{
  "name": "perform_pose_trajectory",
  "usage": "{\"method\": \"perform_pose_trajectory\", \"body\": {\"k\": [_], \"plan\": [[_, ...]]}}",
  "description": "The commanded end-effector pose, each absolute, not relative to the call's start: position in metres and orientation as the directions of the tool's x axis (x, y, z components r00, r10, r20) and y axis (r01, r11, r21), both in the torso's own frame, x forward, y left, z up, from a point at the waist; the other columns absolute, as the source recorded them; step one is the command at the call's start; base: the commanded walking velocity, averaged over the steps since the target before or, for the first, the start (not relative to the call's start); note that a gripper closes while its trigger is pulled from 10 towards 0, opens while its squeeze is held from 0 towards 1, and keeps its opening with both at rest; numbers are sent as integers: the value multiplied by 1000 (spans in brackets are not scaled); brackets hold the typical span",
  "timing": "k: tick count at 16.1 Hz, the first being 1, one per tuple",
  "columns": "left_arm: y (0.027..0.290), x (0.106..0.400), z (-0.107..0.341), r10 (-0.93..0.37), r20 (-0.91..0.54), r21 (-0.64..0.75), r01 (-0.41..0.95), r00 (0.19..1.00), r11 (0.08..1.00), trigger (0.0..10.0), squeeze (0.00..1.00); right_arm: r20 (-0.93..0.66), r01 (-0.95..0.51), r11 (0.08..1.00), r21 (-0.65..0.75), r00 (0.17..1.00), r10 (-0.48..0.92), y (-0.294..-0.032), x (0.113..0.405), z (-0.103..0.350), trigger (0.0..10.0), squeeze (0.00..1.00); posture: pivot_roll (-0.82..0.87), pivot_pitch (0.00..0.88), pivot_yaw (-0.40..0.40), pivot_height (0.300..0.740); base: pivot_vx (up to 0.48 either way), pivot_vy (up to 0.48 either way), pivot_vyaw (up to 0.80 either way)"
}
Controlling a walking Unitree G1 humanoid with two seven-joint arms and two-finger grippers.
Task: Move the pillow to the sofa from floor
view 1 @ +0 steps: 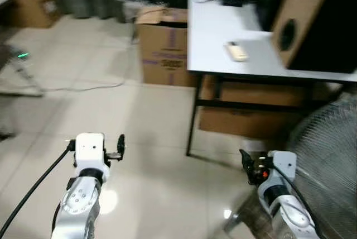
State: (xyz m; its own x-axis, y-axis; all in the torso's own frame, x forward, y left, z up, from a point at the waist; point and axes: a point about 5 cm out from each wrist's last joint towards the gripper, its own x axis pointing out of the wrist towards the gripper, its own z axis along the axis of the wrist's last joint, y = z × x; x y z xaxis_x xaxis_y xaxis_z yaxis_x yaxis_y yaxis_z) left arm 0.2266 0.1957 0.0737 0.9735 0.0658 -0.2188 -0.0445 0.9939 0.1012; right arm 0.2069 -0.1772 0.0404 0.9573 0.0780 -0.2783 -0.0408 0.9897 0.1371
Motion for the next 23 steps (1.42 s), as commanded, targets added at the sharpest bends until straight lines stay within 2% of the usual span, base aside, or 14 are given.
{"method": "perform_pose_trajectory", "body": {"k": [1,2,3,6,7,8,9,11,12,14,16,17,19,23], "plan": [[196,226,70,51,-242,100,-27,969,995,10000,588,-240,-85,985,149,963,119,-171,209,46,10000,1000,-67,0,21,740,0,0,800],[194,227,70,32,-244,84,-11,969,996,10000,1000,-222,-134,980,145,961,164,-166,210,48,10000,1000,-69,0,25,740,0,0,800],[193,228,71,31,-242,82,-11,970,997,10000,1000,-203,-185,969,164,955,216,-159,212,50,10000,1000,-68,0,25,740,0,0,800],[194,228,70,41,-239,89,-20,970,996,10000,1000,-194,-201,965,167,953,232,-157,214,51,10000,1000,-63,0,18,740,0,0,796],[194,228,70,49,-236,92,-28,970,995,5294,1000,-192,-207,963,171,952,239,-157,214,51,10000,1000,-61,0,17,740,0,0,794],[195,228,70,53,-227,99,-31,973,995,8275,1000,-192,-209,964,163,952,239,-158,217,50,10000,1000,-58,0,14,740,0,0,794],[195,228,71,53,-225,99,-31,973,995,10000,1000,-192,-206,965,160,953,236,-158,217,50,10000,1000,-58,0,14,740,0,0,794],[193,229,71,54,-204,58,-43,977,997,10000,1000,-191,-189,969,160,957,218,-159,219,50,10000,1000,-58,0,19,740,0,0,794],[190,231,76,38,-133,44,-33,990,999,10000,1000,-199,-158,976,148,962,186,-161,220,49,10000,1000,-58,0,24,740,0,0,794],[188,231,84,43,-24,85,-40,999,996,10000,1000,-220,-87,996,31,971,92,-170,221,42,10000,1000,-60,0,33,740,0,0,800],[189,232,79,33,-80,82,-27,996,996,10000,1000,-213,-83,995,50,973,92,-170,222,44,10000,1000,-62,0,36,740,0,0,800],[190,230,74,63,-133,157,-42,989,987,10000,1000,-212,-99,990,99,970,118,-165,221,45,10000,1000,-62,0,38,740,0,0,800],[188,228,65,44,-206,181,-6,978,983,10000,1000,-223,-131,985,116,962,155,-157,220,44,10000,1000,-60,0,31,740,0,0,800],[192,225,69,86,-155,181,-57,984,982,10000,851,-251,-152,986,72,954,165,-154,220,42,10000,1000,-50,0,8,740,0,0,800]]}}
